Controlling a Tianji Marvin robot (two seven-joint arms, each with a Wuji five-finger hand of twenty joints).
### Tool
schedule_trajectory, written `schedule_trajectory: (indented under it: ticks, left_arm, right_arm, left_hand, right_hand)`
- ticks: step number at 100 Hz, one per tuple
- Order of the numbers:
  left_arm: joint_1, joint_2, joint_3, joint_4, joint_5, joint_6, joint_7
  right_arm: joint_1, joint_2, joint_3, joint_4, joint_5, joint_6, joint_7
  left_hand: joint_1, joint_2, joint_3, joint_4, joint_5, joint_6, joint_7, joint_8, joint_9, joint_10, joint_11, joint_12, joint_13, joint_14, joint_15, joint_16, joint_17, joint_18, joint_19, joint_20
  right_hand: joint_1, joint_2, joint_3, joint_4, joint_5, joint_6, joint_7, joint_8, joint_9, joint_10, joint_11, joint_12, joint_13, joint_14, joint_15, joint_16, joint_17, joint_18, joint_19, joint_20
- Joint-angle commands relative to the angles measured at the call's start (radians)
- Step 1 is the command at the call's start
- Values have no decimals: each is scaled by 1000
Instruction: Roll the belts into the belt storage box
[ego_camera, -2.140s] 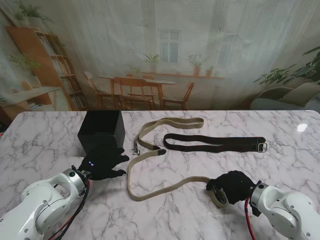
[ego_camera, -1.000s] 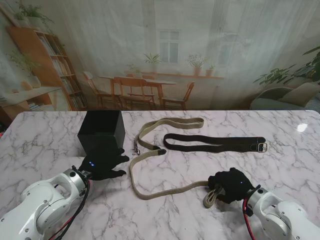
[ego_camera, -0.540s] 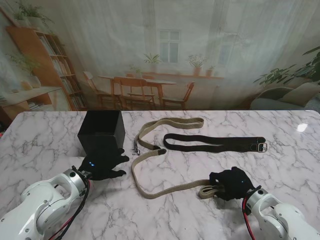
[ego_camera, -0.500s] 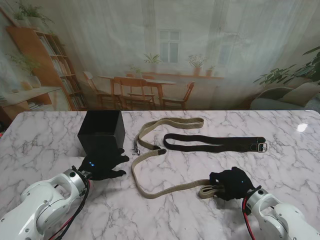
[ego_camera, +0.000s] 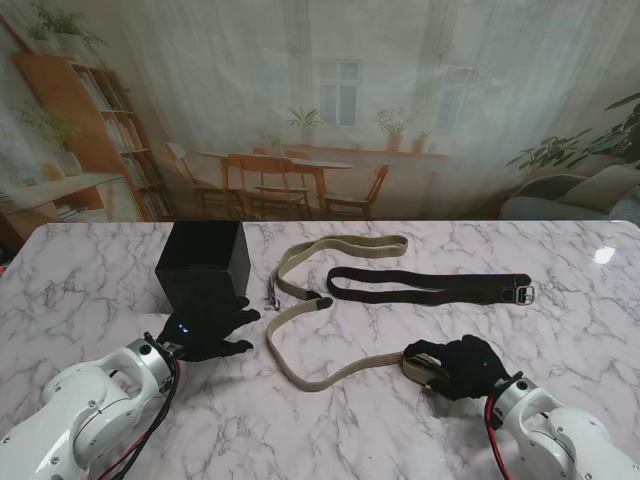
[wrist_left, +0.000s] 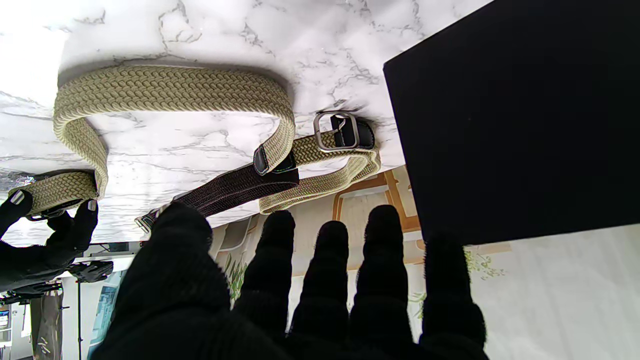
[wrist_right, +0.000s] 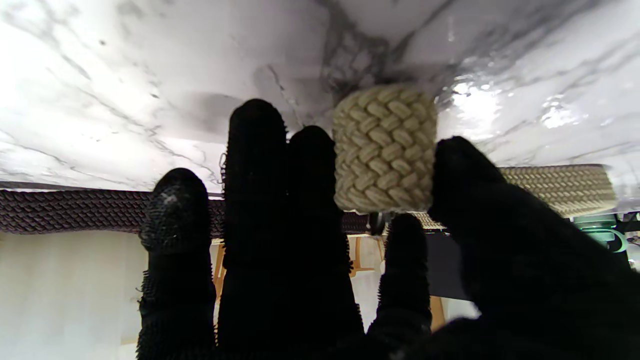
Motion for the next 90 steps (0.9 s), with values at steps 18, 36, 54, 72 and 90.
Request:
schedule_trajectory:
  ticks: [18,36,54,72,90]
  left_arm:
    - [1,-1,1,6,-1,4,-11]
    - [0,-1,0,7,-1,3,-8]
    - [-1,-1,3,8,-2,3,-11]
    - [-1,-1,5,7,-2,5,-16]
    - [-1,0,7,6,-1,6,-20]
  right_arm:
    - [12,3,-10,11,-14,-18,-23]
    - [17,3,-17,15,-11,-14,-19]
    - [15,3,-16,12,0,-22,-3]
    - [8,3,-13,6,-1,-9,9]
    - [5,8,-11,-1,-27,-7,7]
  left_hand:
    - [-3,50,-23,3,-14,18,-10,-7,-33,19,-12,9,-11,13,-8,9,-13,33,-23,12]
    - [-1,51,-23,3,-15,18,-10,-7,-33,17,-12,10,-12,14,-8,9,-13,33,-23,12]
    - [-1,51,-23,3,-15,18,-10,-7,-33,18,-11,10,-11,13,-8,10,-13,34,-23,12]
    - [0,50,-23,3,-7,17,-6,-6,-32,18,-10,11,-11,13,-8,10,-14,33,-23,12]
    - [-1,50,-22,3,-6,17,-5,-5,-32,17,-11,11,-12,13,-8,10,-14,33,-23,11]
  right_hand:
    - [150,110,118,109,67,-165,-95,-58,93,-89,57,26,46,15,20,13,17,49,33,-10]
    - [188,167,139,112,68,-161,-181,-90,89,-78,90,48,75,27,54,6,41,72,37,-21]
    - [230,230,105,112,246,-200,-103,-50,42,-74,114,60,42,29,49,-9,4,107,14,-30]
    - [209,216,93,115,370,-185,63,53,55,-73,77,35,19,21,32,-16,-59,84,-14,-4]
    - [104,66,102,-5,368,23,117,-116,171,-115,-97,-67,5,-51,-78,-24,-48,-19,-21,14]
